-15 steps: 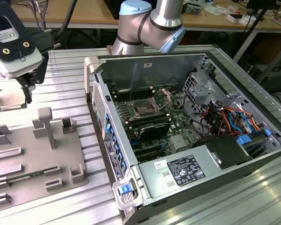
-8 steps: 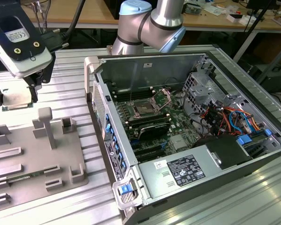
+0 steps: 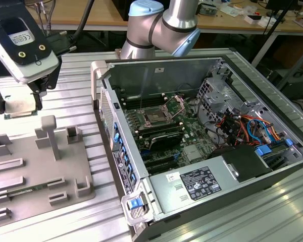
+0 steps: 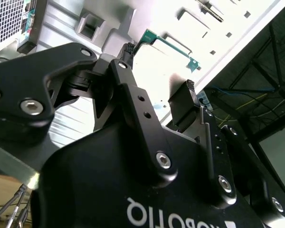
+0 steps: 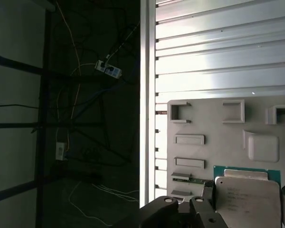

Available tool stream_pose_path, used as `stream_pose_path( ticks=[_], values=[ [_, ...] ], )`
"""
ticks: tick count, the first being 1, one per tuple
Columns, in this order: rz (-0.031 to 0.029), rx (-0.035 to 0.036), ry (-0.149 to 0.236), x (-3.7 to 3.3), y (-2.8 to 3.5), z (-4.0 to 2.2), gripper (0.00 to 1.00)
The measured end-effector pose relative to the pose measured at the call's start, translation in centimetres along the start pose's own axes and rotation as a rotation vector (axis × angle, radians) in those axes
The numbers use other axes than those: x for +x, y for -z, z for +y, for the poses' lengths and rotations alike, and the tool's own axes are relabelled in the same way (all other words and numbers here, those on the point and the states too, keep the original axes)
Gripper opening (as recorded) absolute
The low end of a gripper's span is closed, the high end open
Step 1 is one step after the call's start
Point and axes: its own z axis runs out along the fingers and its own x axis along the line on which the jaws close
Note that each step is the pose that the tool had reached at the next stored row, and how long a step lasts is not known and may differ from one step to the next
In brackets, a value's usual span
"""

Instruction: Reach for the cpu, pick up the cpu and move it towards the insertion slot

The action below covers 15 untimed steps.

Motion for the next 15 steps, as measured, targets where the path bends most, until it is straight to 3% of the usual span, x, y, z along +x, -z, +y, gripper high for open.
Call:
stream_pose_path(
  ticks=[6,15],
  values=[
    [0.0001,0.0001,0.0,-0.3,0.06,-0.01,0.55],
    [-0.0002,0.0,0.0,-0.33,0.97,0.02,0.55]
  ],
)
